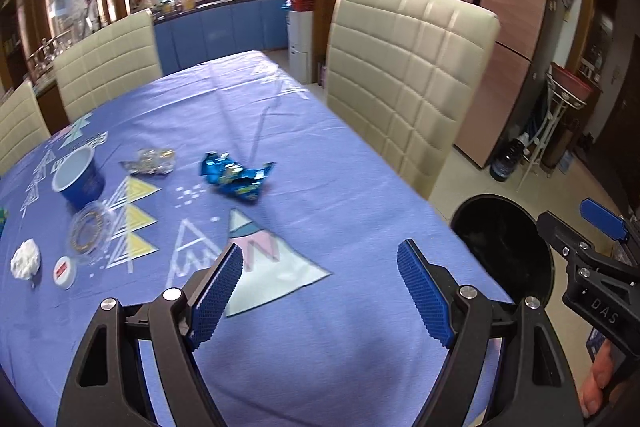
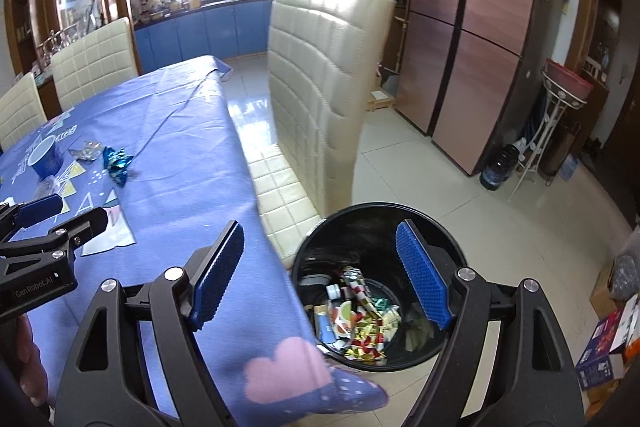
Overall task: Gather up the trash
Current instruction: 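Move both tools back over the table toward the cap and lid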
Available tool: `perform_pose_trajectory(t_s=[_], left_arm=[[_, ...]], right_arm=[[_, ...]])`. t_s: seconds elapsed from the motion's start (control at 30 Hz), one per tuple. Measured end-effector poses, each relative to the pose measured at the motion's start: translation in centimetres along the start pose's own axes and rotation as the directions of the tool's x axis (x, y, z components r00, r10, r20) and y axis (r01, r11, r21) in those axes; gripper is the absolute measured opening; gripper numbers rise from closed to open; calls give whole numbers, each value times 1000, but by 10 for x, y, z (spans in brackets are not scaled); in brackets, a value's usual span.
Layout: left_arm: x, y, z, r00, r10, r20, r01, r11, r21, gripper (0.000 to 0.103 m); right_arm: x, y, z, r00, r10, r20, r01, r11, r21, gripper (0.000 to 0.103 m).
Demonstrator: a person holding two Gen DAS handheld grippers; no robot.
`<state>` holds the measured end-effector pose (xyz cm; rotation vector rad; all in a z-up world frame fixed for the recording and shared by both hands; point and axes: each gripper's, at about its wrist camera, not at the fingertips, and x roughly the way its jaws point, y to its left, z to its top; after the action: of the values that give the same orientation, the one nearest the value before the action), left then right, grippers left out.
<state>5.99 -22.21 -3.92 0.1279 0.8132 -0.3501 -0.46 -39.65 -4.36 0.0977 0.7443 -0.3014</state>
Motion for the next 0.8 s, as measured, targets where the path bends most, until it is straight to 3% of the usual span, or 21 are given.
perform_pose_trajectory(t_s=[0.4, 0.8], left_arm=[[-15, 93, -19, 992, 124, 18, -123, 990, -76, 78], [-7, 209, -41, 954, 299, -37, -301, 945, -124, 78]], right_arm=[[2, 105, 3, 996, 86, -15, -87, 987, -135, 79], [38, 216, 2, 973, 207, -105, -226, 949, -219, 79]])
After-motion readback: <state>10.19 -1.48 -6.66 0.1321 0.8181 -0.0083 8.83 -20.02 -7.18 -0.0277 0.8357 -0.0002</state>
